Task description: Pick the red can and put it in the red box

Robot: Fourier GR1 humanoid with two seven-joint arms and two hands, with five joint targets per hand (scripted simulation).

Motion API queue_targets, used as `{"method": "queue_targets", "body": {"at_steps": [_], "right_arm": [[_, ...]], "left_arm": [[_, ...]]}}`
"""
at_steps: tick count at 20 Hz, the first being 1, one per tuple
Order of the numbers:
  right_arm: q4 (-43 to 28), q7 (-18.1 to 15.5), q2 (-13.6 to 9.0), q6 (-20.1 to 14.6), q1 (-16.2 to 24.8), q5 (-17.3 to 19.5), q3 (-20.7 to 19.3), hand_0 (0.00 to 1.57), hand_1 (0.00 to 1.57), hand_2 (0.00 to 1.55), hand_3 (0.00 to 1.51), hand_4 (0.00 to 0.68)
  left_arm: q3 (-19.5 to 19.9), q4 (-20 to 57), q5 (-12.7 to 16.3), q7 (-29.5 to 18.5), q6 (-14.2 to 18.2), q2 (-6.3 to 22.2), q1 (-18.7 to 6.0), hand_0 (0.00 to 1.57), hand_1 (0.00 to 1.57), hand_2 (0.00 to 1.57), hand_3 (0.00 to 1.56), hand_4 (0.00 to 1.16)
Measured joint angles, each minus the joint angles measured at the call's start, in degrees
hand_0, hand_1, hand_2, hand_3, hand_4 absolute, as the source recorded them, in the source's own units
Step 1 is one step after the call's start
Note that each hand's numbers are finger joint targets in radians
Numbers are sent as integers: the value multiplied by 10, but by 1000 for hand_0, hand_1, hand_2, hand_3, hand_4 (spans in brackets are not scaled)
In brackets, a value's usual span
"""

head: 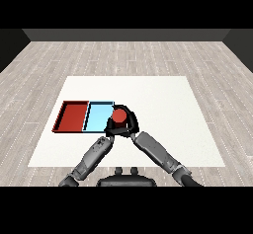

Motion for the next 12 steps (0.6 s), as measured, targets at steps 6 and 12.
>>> {"method": "queue_targets", "body": {"at_steps": [6,12], "right_arm": [[-3,10,8,19,7,24,-19,0,0,0,0,0],[-27,5,0,32,32,35,-49,0,0,0,0,0]], "left_arm": [[1,-3,-18,0,0,-5,8,1571,1571,1571,1502,1137],[22,8,-7,4,-5,-3,11,1571,1571,1571,1505,1139]]}}
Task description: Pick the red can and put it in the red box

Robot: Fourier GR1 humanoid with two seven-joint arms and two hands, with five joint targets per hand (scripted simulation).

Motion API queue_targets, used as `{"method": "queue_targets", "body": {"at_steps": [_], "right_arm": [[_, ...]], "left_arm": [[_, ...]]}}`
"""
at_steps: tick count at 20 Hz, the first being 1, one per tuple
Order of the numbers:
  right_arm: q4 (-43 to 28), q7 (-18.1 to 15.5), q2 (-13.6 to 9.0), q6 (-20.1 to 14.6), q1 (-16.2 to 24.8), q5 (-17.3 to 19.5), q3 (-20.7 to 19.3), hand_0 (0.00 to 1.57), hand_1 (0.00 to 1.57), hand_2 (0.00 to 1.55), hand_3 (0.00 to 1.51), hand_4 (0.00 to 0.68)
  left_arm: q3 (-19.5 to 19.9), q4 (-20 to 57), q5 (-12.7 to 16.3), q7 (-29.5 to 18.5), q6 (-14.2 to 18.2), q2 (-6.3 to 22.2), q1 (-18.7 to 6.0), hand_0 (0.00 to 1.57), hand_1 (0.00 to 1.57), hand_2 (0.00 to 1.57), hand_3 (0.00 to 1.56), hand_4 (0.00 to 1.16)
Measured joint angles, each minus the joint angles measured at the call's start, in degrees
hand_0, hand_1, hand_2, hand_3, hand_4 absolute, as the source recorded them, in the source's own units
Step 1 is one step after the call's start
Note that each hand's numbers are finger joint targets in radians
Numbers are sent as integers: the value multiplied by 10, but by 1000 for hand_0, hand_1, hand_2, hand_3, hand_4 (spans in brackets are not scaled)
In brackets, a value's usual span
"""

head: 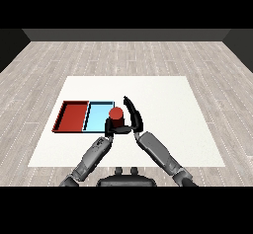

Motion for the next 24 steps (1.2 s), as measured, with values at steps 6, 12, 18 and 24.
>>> {"method": "queue_targets", "body": {"at_steps": [6,12,18,24], "right_arm": [[-85,10,-39,19,43,2,-53,0,0,0,0,0],[-191,28,-99,43,113,-7,-99,0,0,0,0,0],[-223,-5,-146,68,226,-23,-141,0,0,0,0,0],[-221,-10,-181,92,269,-31,-186,0,0,0,0,0]], "left_arm": [[24,-3,-9,1,1,14,11,1571,1571,1571,1482,1138],[46,-17,-41,19,8,54,10,1571,1571,1571,1471,1125],[94,-21,-59,39,-3,144,8,1571,1571,1549,1459,1120],[167,62,-48,54,-41,213,-22,1571,1571,1571,1497,1120]]}}
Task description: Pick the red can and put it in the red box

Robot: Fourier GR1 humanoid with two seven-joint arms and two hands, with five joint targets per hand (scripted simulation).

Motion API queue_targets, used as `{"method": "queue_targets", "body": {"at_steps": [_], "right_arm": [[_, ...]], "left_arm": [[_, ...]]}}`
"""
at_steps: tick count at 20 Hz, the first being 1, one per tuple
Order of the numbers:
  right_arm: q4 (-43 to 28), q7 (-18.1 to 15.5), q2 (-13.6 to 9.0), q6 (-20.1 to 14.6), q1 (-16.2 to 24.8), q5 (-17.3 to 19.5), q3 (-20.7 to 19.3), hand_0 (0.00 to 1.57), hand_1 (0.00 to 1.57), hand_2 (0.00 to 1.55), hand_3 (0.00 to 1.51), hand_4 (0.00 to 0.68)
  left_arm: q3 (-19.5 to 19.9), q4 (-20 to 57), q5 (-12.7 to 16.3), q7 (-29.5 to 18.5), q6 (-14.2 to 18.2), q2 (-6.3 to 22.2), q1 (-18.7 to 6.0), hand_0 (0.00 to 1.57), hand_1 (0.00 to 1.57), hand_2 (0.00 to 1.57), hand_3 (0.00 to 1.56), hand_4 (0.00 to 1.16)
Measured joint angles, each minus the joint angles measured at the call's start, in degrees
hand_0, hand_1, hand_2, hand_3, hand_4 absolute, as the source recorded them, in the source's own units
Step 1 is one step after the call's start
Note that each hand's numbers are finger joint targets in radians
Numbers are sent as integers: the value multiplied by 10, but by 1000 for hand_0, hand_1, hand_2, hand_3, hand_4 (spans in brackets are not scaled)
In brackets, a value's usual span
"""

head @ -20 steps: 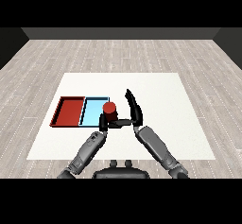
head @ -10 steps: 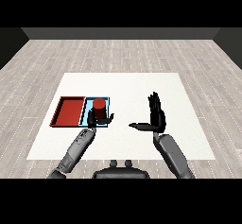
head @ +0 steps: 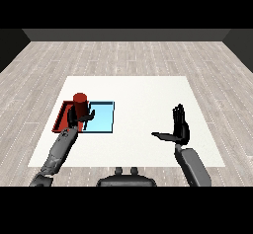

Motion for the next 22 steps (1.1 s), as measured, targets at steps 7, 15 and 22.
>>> {"method": "queue_targets", "body": {"at_steps": [7,15,22], "right_arm": [[51,-4,-2,6,3,5,-34,0,0,0,0,0],[122,-7,16,16,-37,10,-43,0,0,0,0,0],[183,-19,28,23,-77,10,-57,0,0,0,0,0]], "left_arm": [[41,170,-21,11,-33,41,-66,1571,1571,1565,1473,1079],[66,410,-53,-5,-32,24,-168,738,738,732,737,812],[65,532,-72,50,-27,16,-189,913,913,910,147,711]]}}
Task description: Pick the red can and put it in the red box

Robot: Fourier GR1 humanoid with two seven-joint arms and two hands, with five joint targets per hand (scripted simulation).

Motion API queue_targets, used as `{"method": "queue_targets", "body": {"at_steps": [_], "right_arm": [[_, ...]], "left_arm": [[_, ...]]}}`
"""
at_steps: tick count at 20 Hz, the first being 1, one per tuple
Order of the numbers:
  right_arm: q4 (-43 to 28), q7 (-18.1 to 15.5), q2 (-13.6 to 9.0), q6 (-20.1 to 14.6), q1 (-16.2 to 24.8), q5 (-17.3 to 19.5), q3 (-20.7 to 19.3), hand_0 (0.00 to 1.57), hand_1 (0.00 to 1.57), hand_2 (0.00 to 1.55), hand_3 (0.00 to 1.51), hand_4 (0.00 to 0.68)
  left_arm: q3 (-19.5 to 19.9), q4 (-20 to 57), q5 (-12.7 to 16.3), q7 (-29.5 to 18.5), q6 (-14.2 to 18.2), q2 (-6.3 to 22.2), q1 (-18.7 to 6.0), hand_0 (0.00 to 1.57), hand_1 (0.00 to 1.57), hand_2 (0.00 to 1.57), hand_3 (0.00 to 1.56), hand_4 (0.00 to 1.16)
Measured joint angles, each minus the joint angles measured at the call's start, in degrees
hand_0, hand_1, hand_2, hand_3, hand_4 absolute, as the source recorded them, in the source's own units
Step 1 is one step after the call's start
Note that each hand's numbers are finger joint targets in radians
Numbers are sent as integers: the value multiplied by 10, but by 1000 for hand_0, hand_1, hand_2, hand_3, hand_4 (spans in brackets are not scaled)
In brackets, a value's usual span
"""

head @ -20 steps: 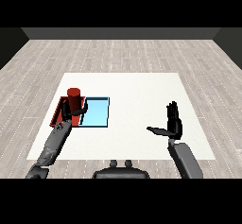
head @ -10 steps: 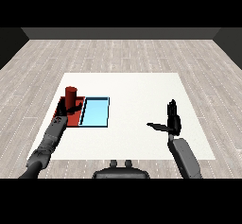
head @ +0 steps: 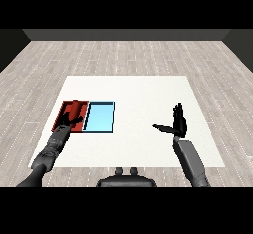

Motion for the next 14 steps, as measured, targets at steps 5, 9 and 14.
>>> {"method": "queue_targets", "body": {"at_steps": [5,9,14], "right_arm": [[20,-13,6,10,-13,-4,-10,0,0,0,0,0],[26,-27,11,15,-7,-4,-15,0,0,0,0,0],[17,-36,19,20,2,-5,-15,0,0,0,0,0]], "left_arm": [[24,37,17,25,-8,14,-3,0,0,0,0,649],[25,54,15,41,-59,29,-1,0,0,0,0,0],[19,57,6,47,-66,29,-8,0,0,0,0,0]]}}
